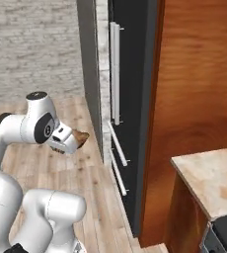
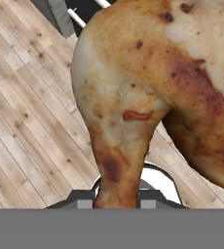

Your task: Take the chicken drumsticks from the pan and place one on each plate on the dining counter.

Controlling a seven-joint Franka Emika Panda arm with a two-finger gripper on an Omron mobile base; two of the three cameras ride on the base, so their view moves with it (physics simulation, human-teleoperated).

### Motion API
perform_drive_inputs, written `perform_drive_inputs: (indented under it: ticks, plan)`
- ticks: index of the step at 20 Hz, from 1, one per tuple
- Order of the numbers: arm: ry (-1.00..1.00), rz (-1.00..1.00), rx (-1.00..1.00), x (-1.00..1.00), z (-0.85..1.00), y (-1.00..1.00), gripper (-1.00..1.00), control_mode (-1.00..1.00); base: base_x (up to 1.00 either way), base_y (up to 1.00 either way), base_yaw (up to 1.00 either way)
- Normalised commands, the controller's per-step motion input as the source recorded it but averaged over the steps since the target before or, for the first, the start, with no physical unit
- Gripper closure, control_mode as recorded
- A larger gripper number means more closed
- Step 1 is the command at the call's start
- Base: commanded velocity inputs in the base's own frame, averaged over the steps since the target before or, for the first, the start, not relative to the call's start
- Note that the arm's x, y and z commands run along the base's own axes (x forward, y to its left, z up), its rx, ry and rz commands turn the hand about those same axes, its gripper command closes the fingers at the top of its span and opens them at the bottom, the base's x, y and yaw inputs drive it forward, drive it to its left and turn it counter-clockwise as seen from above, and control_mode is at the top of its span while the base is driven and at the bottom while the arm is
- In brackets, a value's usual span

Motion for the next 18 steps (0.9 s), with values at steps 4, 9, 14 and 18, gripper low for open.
perform_drive_inputs:
  ticks: [4,9,14,18]
  plan:
    - [0.00,0.00,0.00,0.00,0.00,0.00,1.00,1.00,0.04,0.72,0.66]
    - [0.00,0.00,0.00,0.00,0.00,0.00,1.00,1.00,0.69,0.24,0.44]
    - [0.00,0.00,0.00,0.00,0.00,0.00,1.00,1.00,1.00,0.02,0.31]
    - [0.00,0.00,0.00,0.00,0.00,0.00,1.00,1.00,1.00,0.00,0.27]
